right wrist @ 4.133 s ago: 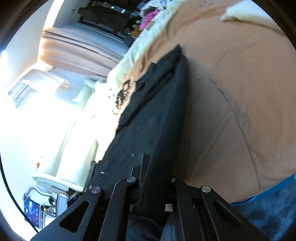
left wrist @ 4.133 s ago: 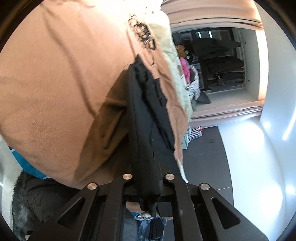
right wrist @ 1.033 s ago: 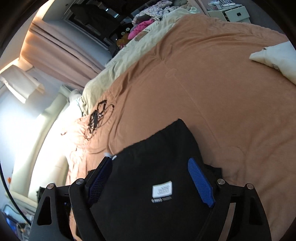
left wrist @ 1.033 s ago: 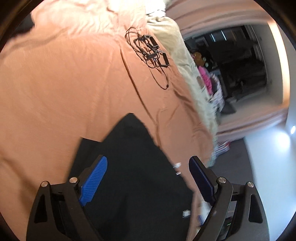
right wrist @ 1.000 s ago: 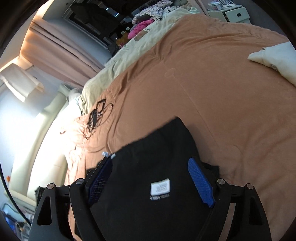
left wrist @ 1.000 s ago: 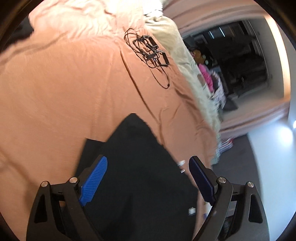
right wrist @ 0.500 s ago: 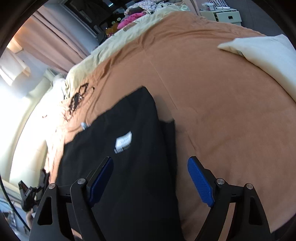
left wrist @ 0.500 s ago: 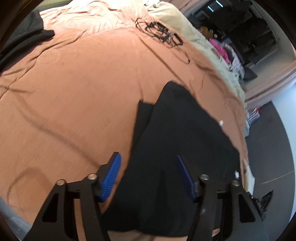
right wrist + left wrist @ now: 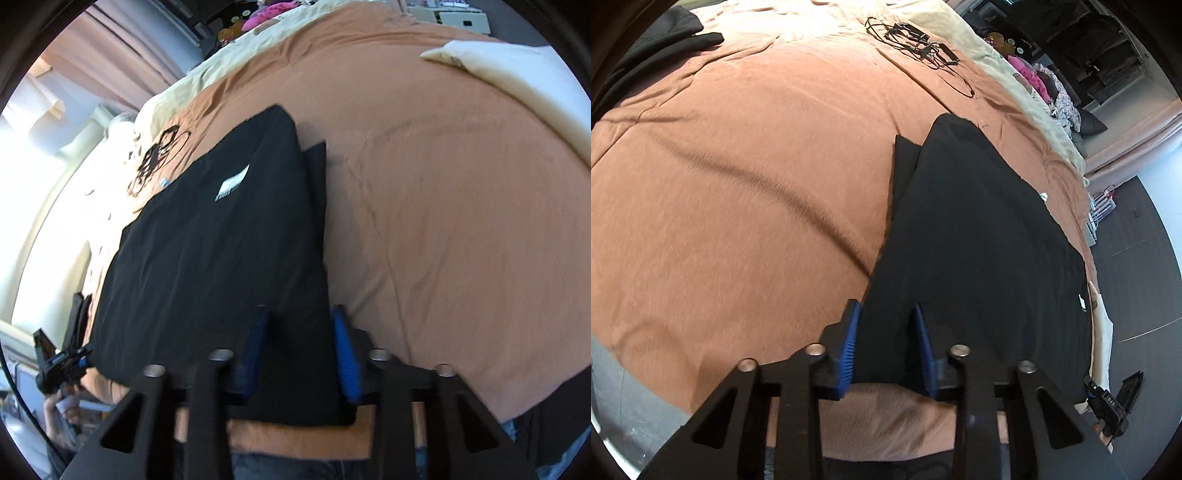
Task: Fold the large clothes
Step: 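Grasp the end of the folded black shirt with both tools side by side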
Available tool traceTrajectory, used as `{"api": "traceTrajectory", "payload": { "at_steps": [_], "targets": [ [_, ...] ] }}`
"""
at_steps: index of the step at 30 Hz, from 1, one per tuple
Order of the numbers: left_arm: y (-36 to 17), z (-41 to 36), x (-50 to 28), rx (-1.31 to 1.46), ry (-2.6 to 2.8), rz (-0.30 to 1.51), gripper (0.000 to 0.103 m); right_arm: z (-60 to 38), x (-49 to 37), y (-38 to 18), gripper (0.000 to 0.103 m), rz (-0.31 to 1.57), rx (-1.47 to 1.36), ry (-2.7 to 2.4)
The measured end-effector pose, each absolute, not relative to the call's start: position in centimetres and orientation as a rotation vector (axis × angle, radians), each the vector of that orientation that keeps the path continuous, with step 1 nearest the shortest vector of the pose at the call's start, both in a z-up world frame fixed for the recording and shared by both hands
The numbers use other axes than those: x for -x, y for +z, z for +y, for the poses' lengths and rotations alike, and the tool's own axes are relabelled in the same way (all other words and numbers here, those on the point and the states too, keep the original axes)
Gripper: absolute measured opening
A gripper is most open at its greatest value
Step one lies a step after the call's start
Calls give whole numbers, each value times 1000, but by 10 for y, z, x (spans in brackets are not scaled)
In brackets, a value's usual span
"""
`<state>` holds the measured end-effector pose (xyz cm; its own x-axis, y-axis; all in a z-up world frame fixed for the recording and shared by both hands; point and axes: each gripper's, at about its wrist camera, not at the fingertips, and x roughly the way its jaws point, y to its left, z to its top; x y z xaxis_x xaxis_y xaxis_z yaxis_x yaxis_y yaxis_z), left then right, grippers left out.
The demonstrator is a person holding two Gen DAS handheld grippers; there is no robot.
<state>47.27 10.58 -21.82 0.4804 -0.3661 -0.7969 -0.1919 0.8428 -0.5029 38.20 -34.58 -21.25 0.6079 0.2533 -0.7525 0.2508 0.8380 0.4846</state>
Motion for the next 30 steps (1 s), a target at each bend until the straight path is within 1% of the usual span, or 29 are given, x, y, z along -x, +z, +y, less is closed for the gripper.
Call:
{"api": "traceTrajectory", "payload": {
  "at_steps": [1, 3, 7, 10, 13, 17, 19, 20, 21, 22, 23, 24, 30],
  "targets": [
    [-219, 106, -470, 578, -111, 1080, 25, -344, -379, -213, 24, 928, -583, 1],
    [-219, 105, -464, 555, -103, 1080, 24, -342, -373, -212, 15, 918, -555, -3],
    [-224, 102, -458, 501, -86, 1090, 24, -341, -362, -216, 12, 929, -528, -26],
    [-224, 102, -454, 487, -78, 1085, 24, -339, -356, -221, 12, 952, -511, -55],
    [-219, 112, -449, 547, -78, 1088, 24, -340, -349, -220, 12, 978, -518, -98],
    [-215, 131, -439, 670, -90, 1068, 24, -338, -335, -198, 14, 941, -505, -121],
    [-216, 134, -436, 711, -100, 1061, 24, -334, -332, -181, 22, 906, -488, -115],
    [-219, 136, -435, 736, -111, 1063, 30, -330, -331, -172, 31, 887, -483, -106],
    [-222, 136, -434, 760, -119, 1068, 47, -325, -331, -166, 34, 875, -474, -93],
    [-224, 135, -434, 778, -124, 1068, 56, -318, -333, -159, 34, 868, -461, -76],
    [-227, 136, -433, 807, -130, 1060, 70, -311, -335, -155, 35, 864, -451, -61],
    [-229, 136, -431, 829, -133, 1047, 71, -300, -338, -150, 35, 861, -438, -37],
    [-233, 133, -436, 863, -165, 1027, 71, -239, -364, -137, 35, 888, -367, 86]
  ]
}}
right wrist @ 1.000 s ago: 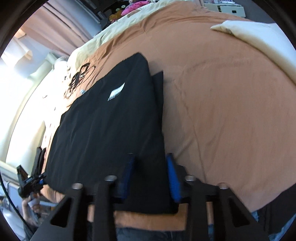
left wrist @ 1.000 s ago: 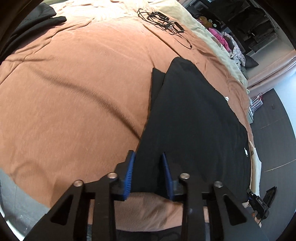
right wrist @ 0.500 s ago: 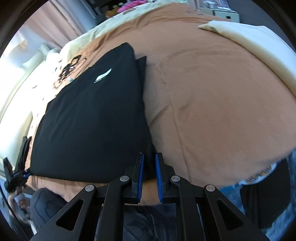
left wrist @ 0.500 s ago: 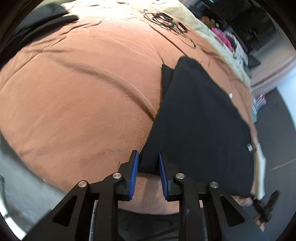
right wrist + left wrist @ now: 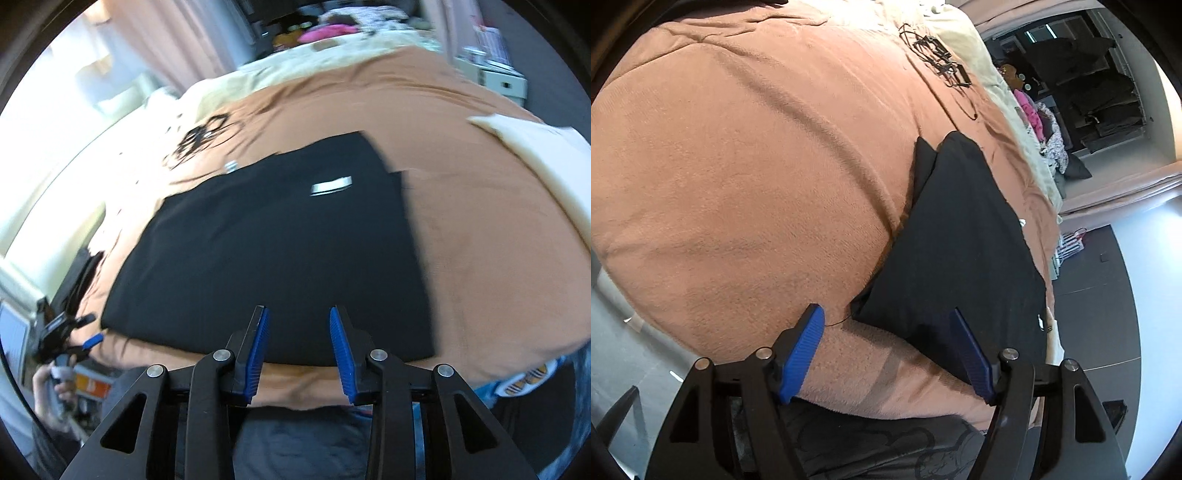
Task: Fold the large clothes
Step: 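Grasp the end of the folded black shirt with both tools side by side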
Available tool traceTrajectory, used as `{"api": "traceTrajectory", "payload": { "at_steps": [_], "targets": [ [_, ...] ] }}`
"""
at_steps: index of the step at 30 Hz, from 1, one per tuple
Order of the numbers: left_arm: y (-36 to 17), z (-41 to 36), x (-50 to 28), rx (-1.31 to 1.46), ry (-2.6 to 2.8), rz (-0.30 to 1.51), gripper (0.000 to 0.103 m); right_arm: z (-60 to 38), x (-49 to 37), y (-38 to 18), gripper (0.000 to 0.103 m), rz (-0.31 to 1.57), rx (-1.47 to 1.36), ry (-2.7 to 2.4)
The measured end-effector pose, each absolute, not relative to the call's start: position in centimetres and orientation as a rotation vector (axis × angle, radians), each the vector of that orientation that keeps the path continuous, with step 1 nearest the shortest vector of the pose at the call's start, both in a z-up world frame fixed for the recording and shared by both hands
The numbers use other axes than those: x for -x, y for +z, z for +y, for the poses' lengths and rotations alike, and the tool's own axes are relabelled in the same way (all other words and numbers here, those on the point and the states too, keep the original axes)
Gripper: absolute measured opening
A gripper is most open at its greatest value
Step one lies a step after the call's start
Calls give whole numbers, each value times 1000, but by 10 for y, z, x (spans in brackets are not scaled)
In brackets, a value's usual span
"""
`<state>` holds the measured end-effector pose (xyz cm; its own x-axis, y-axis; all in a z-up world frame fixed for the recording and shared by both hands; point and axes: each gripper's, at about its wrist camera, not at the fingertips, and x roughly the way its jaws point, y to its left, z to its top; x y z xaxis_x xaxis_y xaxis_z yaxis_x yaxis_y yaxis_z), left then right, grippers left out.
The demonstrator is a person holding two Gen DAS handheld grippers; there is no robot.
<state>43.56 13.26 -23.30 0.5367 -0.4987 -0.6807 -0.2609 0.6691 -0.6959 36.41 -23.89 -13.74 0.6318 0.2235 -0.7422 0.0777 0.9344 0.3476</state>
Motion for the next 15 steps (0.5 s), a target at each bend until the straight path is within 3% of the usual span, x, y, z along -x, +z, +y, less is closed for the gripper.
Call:
{"api": "traceTrajectory", "payload": {
  "at_steps": [12, 13, 15],
  "targets": [
    [-249, 120, -464, 953, -260, 1004, 67, -143, -412, -146, 33, 971, -301, 255],
    [-249, 119, -467, 957, -258, 1007, 65, -138, -416, -147, 33, 975, -296, 261],
    [-253, 120, -470, 958, -236, 1021, 47, -128, -426, -152, 33, 1000, -291, 277]
  ]
}}
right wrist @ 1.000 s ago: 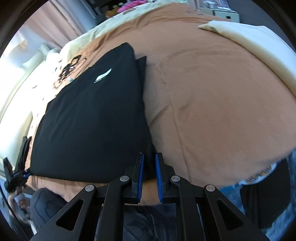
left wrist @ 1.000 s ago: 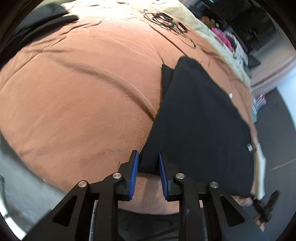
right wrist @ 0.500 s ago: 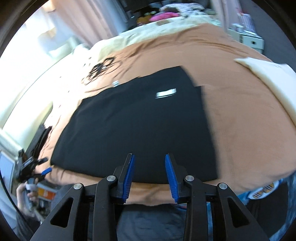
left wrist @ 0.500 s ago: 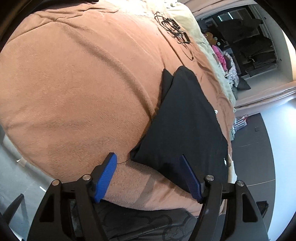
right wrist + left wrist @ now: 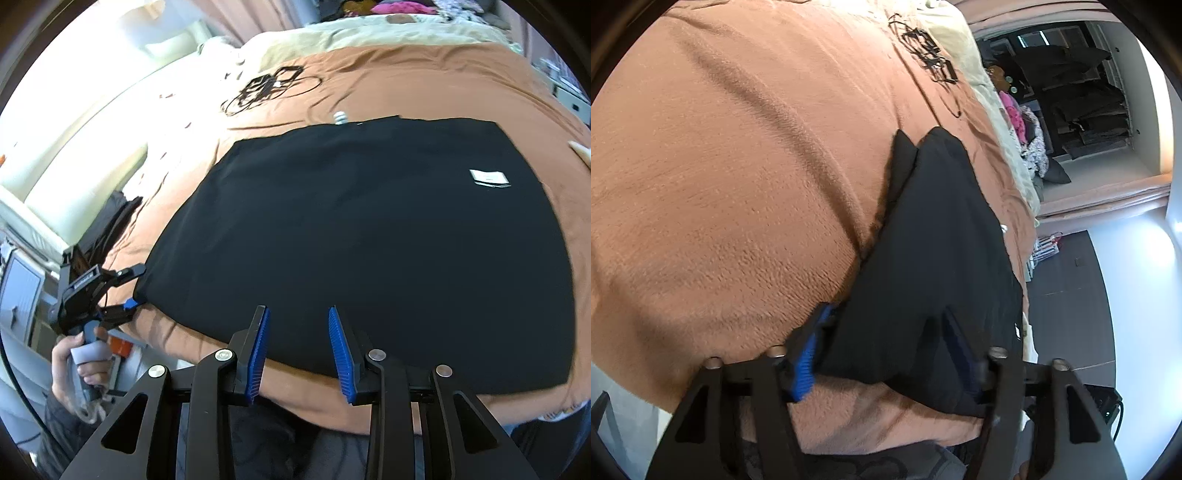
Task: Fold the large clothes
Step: 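Grasp the end of the folded black shirt with both tools side by side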
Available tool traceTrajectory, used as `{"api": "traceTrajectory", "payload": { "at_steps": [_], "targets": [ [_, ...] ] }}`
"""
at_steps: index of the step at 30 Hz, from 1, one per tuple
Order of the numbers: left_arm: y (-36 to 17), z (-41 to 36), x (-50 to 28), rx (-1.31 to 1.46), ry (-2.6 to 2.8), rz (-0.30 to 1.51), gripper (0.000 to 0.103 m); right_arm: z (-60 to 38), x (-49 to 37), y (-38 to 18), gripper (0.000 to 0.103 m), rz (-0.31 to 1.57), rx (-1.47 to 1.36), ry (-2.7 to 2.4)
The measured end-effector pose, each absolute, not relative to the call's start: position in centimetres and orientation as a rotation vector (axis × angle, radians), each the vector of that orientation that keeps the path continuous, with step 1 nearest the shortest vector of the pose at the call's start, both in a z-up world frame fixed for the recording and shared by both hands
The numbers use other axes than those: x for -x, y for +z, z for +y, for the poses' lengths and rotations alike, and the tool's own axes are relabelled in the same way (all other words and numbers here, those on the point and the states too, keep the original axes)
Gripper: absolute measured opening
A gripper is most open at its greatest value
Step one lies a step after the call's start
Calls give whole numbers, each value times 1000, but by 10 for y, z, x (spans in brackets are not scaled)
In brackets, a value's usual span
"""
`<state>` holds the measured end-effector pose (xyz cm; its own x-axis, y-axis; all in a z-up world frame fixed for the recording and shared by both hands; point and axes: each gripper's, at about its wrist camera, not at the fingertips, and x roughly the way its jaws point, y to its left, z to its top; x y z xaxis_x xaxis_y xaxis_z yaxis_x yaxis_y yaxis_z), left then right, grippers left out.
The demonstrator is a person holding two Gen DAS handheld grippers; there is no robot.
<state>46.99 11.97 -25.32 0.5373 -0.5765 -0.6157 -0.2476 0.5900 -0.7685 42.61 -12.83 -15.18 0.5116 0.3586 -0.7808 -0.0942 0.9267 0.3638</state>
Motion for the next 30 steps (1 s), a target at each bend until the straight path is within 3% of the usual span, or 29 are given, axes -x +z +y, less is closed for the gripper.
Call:
{"api": "traceTrajectory", "payload": {
  "at_steps": [4, 6, 10, 30],
  "targets": [
    [-256, 124, -465, 971, -227, 1022, 32, -112, -448, -175, 33, 1080, -266, 293],
    [-257, 124, -463, 969, -234, 1019, 28, -109, -457, -187, 25, 1100, -230, 268],
    [-260, 126, -462, 998, -224, 1022, 27, -115, -477, -193, 13, 1119, -236, 232],
    [-263, 126, -459, 1064, -160, 1008, 27, -146, -622, -189, 10, 1175, -274, 171]
  ]
}}
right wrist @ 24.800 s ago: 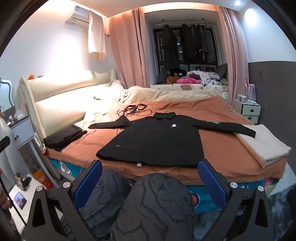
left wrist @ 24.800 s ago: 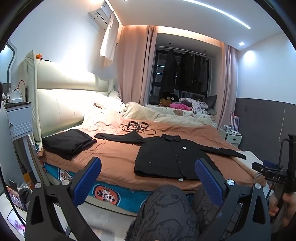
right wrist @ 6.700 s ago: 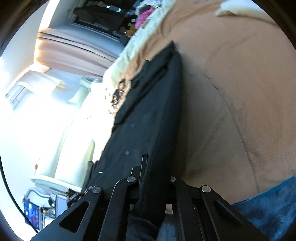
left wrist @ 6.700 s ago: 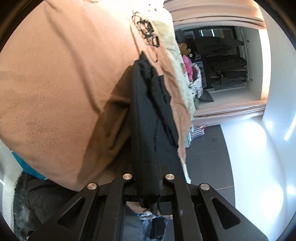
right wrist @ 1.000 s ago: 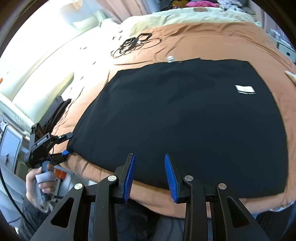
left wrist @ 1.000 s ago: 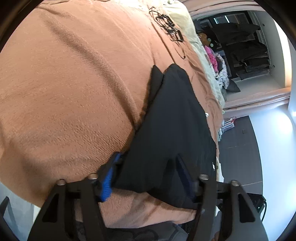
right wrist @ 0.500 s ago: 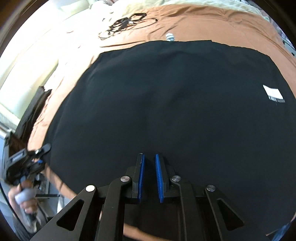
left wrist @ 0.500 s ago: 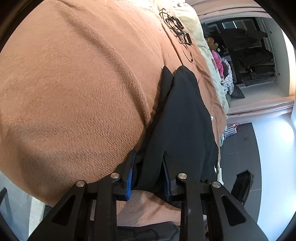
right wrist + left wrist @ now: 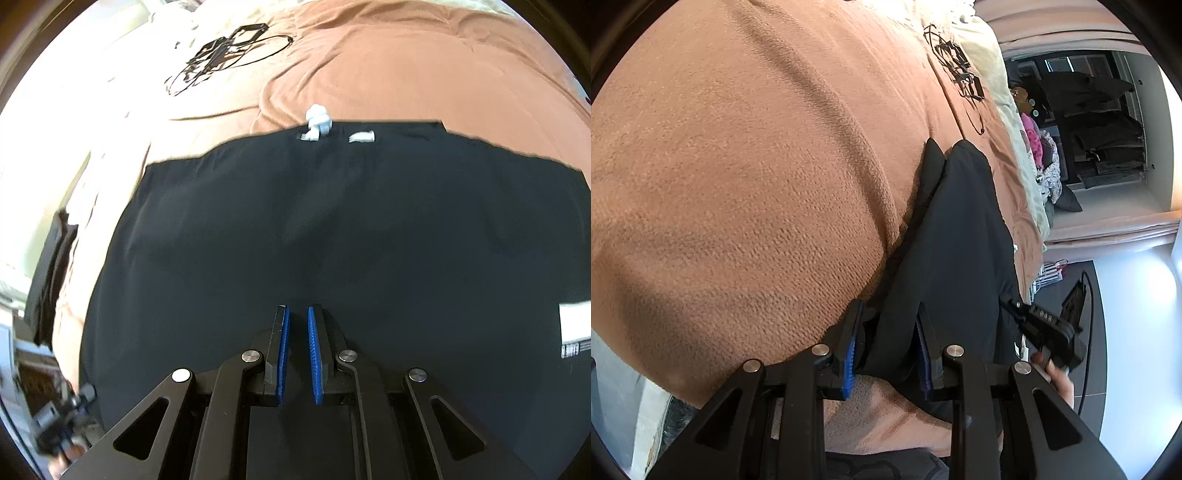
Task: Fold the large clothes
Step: 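Grasp the end of the folded black shirt with both tools side by side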
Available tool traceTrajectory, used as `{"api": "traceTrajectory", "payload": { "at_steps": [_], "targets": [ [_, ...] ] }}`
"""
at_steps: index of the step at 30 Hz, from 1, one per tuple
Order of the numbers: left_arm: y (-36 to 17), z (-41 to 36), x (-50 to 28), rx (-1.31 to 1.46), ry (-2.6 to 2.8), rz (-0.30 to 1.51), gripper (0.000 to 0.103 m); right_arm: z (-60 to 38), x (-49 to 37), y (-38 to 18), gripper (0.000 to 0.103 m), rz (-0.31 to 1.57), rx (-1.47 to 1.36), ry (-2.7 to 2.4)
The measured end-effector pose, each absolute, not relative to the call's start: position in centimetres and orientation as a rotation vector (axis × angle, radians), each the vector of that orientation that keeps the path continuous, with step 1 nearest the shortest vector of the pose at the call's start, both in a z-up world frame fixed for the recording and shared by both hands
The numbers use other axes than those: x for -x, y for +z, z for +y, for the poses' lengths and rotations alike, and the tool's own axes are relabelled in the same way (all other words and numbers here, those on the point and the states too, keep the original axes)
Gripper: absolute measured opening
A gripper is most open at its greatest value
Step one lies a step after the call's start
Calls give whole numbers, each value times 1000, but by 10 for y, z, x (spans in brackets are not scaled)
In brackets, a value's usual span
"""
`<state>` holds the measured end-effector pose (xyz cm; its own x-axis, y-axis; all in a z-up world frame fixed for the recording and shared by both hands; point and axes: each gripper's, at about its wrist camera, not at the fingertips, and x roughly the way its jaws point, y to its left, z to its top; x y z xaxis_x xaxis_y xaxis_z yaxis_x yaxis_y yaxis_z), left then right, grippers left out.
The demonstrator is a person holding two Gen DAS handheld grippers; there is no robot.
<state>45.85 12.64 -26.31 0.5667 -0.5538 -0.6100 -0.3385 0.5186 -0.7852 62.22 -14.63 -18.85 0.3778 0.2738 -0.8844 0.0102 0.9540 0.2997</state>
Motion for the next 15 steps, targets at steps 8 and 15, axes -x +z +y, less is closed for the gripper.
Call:
{"api": "traceTrajectory", "payload": {
  "at_steps": [8, 15],
  "targets": [
    [-267, 127, -458, 1100, -152, 998, 27, -158, -663, -197, 0, 1137, -246, 99],
    [-263, 128, -460, 1138, -157, 995, 20, -177, -666, -191, 0, 1125, -309, 146]
  ]
}}
